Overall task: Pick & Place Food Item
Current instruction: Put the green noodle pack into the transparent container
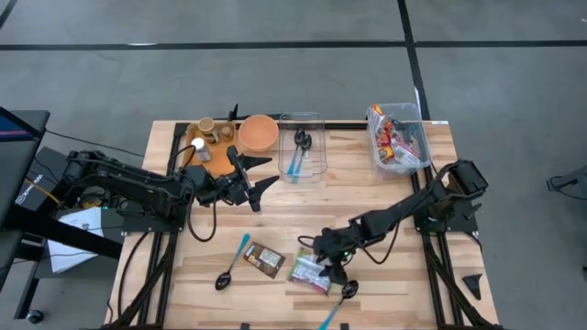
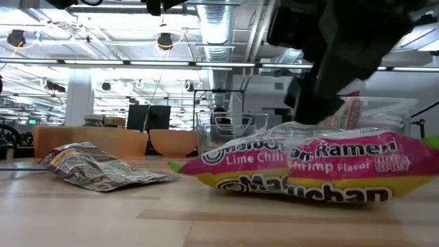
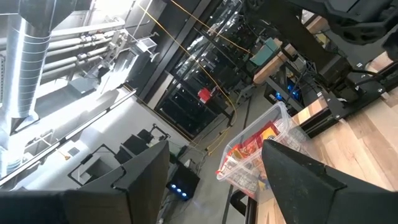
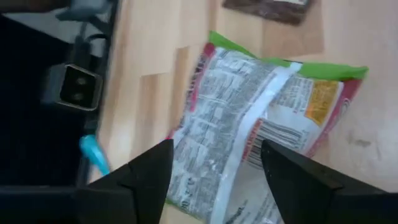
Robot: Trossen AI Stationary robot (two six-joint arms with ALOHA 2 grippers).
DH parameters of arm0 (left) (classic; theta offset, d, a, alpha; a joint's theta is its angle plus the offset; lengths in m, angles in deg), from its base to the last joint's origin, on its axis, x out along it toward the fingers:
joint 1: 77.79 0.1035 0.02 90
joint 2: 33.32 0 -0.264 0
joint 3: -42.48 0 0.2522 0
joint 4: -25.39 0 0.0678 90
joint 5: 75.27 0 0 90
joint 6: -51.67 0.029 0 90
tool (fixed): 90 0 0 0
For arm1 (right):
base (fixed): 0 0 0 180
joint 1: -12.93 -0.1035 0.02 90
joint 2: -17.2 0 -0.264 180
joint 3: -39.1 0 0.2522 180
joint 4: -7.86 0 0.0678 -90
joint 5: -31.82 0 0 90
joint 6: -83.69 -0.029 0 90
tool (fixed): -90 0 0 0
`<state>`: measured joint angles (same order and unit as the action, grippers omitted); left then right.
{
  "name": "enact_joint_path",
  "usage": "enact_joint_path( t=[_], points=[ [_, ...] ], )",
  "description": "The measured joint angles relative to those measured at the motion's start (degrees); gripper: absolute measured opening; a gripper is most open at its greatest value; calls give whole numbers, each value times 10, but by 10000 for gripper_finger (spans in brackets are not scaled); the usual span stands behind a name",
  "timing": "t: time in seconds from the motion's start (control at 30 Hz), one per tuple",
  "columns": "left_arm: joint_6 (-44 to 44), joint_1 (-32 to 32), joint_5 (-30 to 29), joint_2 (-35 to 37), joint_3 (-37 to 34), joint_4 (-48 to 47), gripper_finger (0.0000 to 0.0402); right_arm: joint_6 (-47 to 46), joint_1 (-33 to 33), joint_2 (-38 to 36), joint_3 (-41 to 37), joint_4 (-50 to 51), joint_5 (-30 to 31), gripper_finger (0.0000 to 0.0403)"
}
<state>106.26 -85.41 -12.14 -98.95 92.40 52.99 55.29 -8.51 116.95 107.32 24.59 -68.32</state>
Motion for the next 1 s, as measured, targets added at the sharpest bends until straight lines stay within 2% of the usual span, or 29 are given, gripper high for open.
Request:
enact_joint_path(
  t=[0.17,0.53,0.67,1.0],
  points=[
    [0,0,0,0,0,0,250,-13,0,6,0,2,31,244],
    [0,0,0,0,0,-1,250,-45,0,43,1,-25,30,234],
    [0,0,0,0,0,-1,250,-46,0,44,1,-24,40,198],
    [0,0,0,0,0,-1,250,-42,0,45,0,-24,39,57]
  ],
)
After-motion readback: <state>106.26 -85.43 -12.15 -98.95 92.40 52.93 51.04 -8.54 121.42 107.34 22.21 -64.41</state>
